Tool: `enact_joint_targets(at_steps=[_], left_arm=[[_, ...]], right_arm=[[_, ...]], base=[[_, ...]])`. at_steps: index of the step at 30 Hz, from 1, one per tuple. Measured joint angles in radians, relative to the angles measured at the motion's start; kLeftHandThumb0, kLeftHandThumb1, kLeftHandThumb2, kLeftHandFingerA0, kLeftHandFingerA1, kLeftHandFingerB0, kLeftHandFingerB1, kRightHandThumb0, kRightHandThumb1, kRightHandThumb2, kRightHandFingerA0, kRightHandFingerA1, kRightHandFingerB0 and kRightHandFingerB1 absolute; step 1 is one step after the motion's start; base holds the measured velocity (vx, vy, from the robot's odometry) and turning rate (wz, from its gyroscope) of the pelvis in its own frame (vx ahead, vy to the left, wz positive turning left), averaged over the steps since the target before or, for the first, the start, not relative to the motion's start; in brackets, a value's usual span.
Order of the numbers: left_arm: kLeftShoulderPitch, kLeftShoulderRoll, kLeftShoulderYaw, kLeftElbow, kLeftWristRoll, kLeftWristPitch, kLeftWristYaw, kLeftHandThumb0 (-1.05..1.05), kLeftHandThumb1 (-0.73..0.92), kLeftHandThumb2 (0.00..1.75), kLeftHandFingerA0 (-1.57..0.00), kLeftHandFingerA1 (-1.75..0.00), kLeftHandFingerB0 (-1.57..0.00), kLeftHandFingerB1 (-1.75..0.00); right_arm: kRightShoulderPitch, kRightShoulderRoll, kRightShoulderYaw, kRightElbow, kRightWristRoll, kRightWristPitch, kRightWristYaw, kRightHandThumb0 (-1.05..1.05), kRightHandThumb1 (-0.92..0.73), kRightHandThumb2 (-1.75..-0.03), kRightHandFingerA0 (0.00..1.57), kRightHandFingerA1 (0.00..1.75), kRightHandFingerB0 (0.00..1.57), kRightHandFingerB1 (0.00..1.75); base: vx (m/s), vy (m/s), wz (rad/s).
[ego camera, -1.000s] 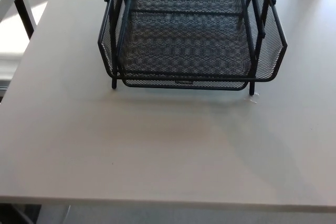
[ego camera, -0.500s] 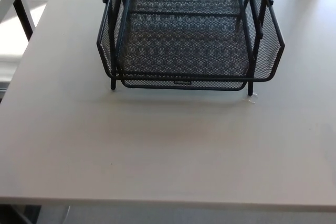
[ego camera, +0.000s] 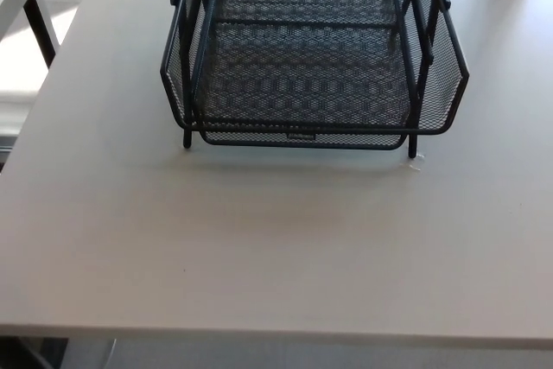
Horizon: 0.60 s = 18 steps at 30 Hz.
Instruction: The robot uses its right hand to grab the drawer kept on the middle of the desk and pull it out towards the robot
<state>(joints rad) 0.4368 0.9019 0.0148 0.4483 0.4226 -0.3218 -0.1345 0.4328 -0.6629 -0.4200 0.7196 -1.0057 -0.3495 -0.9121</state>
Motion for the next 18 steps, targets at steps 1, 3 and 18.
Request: enact_joint_targets(at_steps=[1,3,18], left_arm=[[-0.001,0.000,0.000,0.000,0.000,0.000,0.000,-0.33,0.61,0.58,-0.65,-0.87,-0.72,-0.66],[-0.001,0.000,0.000,-0.001,0.000,0.000,0.000,-0.33,0.61,0.58,-0.65,-0.87,-0.72,-0.66],[0.008,0.009,0.013,-0.020,0.000,0.008,-0.013,-0.31,0.63,0.58,-0.65,-0.87,-0.70,-0.66]], right_arm=[[-0.007,0.014,0.009,0.039,0.004,-0.007,-0.009,-0.78,-0.54,-0.89,0.02,0.42,0.19,0.49],[-0.021,0.044,0.028,0.111,0.014,-0.018,-0.026,-0.78,-0.54,-0.89,0.02,0.42,0.19,0.49],[-0.136,0.218,0.240,0.423,0.157,-0.048,-0.018,-0.71,-0.66,-0.60,0.17,0.44,0.18,0.36]], base=[[0.00,0.000,0.00],[0.00,0.000,0.00],[0.00,0.000,0.00]])
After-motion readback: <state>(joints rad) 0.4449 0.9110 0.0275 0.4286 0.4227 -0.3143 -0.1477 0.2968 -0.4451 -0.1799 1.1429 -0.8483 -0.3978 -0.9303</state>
